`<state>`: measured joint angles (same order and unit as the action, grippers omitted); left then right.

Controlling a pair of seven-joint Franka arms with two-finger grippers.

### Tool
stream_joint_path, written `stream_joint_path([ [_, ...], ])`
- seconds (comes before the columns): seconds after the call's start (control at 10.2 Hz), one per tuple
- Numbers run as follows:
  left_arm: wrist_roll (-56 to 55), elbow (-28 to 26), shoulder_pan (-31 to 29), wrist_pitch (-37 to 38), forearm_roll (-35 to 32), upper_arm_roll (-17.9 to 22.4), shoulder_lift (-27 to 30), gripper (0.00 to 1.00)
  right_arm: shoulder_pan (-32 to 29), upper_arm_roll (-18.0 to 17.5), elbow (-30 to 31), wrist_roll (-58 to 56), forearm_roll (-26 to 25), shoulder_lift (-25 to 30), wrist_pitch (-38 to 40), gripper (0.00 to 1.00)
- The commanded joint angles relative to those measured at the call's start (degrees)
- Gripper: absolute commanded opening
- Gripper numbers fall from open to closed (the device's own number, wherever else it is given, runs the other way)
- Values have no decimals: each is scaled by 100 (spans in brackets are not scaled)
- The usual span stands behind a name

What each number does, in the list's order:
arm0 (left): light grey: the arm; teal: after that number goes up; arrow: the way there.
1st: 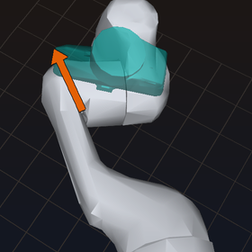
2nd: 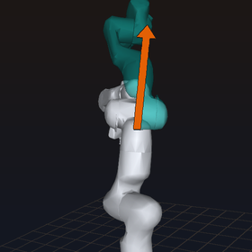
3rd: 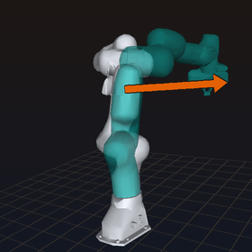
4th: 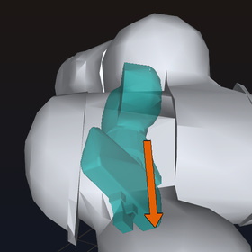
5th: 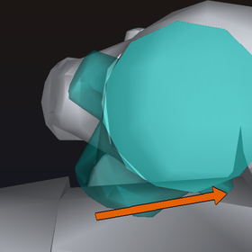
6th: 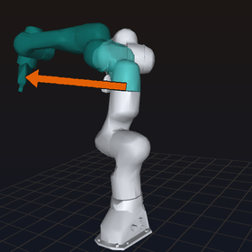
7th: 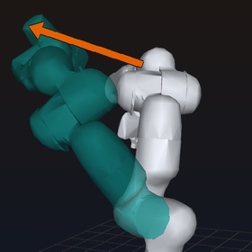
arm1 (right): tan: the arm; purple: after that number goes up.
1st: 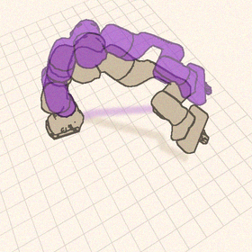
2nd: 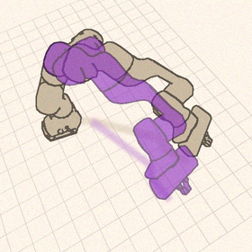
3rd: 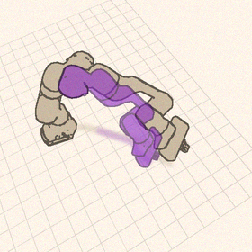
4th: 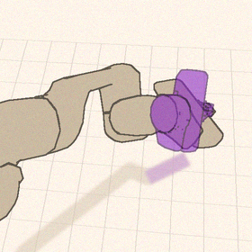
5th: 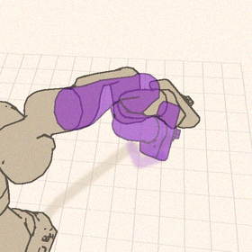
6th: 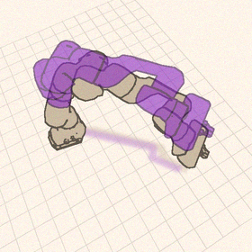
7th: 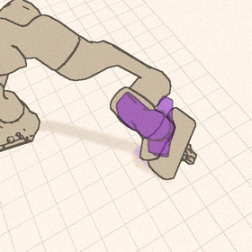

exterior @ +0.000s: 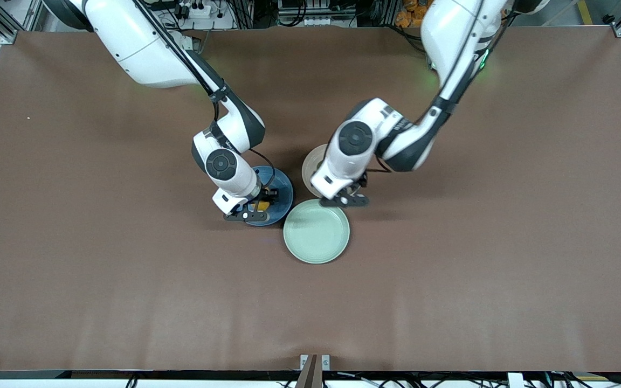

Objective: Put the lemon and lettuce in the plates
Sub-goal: 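Open the right gripper on the blue plate while the left releases lettuce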

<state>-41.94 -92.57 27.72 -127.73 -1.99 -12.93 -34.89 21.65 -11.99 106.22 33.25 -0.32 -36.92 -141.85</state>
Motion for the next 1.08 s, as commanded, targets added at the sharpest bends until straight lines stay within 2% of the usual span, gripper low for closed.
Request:
stream_joint_path([
  [0.0, 412, 178, -511, 55, -91, -26, 96, 100, 50, 83, -22, 164, -144, -44, -35, 100],
  [0.29, 1073, 187, -1004, 55, -187, 9, 184, 100, -20, 66, -57, 164, -100, -9, 44, 100],
  [0.49, 1118, 222, -1294, 55, -1332, 18, 281, 100, -81, 48, -92, 190, -39, 35, 140, 100],
  [0.59, 1118, 205, -1539, 55, -1609, -8, 351, 100, -99, 48, -205, 217, -39, 36, 245, 100],
  [0.78, 1057, 13, -1682, 90, -1576, -52, 579, 100, -213, 22, -643, 261, 40, 36, 901, 100],
  [0.98, 934, -129, -1700, 440, -1559, -52, 685, 100, -266, 13, -1145, 244, 190, 36, 1570, 100],
])
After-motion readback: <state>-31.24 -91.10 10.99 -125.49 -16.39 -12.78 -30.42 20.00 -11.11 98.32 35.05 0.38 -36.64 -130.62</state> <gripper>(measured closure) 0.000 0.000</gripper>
